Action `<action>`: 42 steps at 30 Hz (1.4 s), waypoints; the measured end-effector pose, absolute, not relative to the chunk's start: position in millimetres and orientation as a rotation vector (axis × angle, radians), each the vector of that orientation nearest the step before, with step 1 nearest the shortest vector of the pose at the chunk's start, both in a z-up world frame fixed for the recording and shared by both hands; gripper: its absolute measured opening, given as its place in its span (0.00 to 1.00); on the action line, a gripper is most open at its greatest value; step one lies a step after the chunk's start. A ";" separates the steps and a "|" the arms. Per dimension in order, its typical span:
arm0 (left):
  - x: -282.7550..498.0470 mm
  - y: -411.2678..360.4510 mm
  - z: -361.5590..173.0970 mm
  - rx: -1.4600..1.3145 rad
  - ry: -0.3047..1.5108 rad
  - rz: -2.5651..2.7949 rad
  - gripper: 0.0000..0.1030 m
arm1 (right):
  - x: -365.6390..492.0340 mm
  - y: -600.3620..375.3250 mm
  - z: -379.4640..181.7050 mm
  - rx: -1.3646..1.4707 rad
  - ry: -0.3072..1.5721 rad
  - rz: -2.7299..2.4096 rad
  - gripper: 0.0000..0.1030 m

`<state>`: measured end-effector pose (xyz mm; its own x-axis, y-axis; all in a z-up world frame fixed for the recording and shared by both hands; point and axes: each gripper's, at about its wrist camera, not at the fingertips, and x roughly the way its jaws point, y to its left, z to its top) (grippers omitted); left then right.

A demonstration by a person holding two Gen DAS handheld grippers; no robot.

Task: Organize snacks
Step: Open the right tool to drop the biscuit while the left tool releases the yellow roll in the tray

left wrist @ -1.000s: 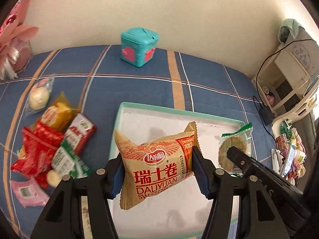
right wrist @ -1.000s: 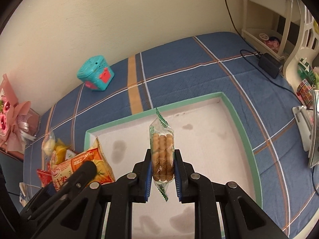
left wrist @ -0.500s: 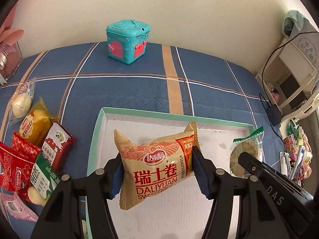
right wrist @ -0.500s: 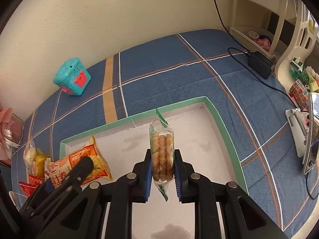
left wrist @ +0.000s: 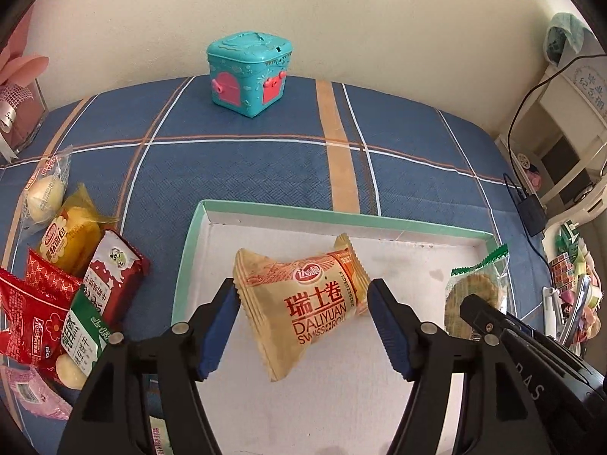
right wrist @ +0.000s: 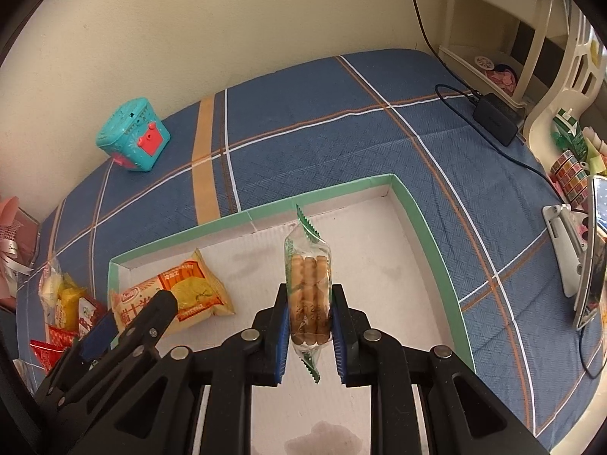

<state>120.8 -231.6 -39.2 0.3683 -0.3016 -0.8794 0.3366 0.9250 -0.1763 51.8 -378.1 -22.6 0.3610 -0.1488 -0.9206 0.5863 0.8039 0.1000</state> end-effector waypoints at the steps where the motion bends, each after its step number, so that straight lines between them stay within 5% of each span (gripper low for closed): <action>1: 120.4 -231.9 -39.0 0.036 1.128 -0.410 0.73 | 51.9 -378.3 -23.1 0.455 1.114 -0.495 0.22; 5: 121.1 -231.1 -32.4 0.063 1.121 -0.382 0.75 | 51.7 -379.6 -22.4 0.447 1.126 -0.502 0.34; 9: 125.1 -223.4 -23.6 0.056 1.117 -0.357 0.77 | 48.7 -382.4 -19.8 0.447 1.123 -0.517 0.57; 11: 126.8 -219.8 -19.4 0.042 1.119 -0.353 0.86 | 47.5 -383.7 -18.4 0.456 1.122 -0.514 0.59; 25: 125.9 -207.8 0.2 0.123 1.044 -0.250 0.97 | 48.5 -380.9 -7.0 0.394 1.159 -0.520 0.88; 42: 107.4 -180.4 29.0 0.155 0.996 -0.200 0.97 | 42.5 -353.8 19.3 0.352 1.126 -0.448 0.89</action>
<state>107.4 -180.4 29.0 0.5275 -0.0958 -0.8441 0.2367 0.9708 0.0378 42.5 -353.8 19.3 0.3580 -0.1648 -0.9191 0.5110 0.8584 0.0451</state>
